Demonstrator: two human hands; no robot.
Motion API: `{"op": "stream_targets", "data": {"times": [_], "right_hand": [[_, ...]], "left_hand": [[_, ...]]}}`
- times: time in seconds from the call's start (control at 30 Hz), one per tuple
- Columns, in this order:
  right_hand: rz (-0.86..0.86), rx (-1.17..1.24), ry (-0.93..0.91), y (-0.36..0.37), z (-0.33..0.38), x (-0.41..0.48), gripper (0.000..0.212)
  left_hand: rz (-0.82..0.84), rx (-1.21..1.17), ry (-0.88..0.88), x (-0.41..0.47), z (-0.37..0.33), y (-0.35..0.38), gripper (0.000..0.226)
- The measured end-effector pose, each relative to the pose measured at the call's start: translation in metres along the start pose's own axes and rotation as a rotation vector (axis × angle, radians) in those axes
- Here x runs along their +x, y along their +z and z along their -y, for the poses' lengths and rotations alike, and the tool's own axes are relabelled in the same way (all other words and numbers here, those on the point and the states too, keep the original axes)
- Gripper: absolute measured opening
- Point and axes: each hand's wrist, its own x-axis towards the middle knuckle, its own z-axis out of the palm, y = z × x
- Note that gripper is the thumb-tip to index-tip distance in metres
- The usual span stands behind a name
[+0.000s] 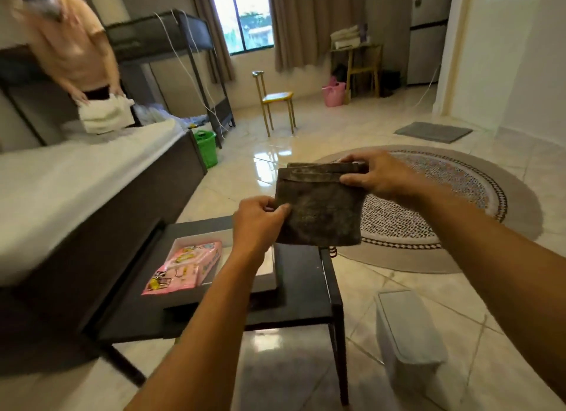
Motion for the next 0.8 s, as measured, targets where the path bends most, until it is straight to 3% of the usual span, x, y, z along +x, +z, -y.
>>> {"op": "stream_targets", "data": {"times": [0.1,0.27,0.57,0.8], "right_hand": [[0.117,-0.085,-0.05,0.055,0.026,0.022,0.026],[0.134,-0.226,-0.049,0.131,0.035,0.051,0.033],[0.136,-0.372,0.003,0.187,0.006,0.081,0.029],[0.182,-0.453,-0.004,0.211,-0.014,0.091,0.029]], "left_hand": [[-0.072,0.186,-0.039,0.012,0.019,-0.058,0.007],[-0.09,0.499,-0.089,0.027,0.054,-0.11,0.01],[-0.02,0.851,-0.043,0.057,0.093,-0.109,0.012],[0.091,1.024,0.011,0.067,0.113,-0.098,0.041]]}}
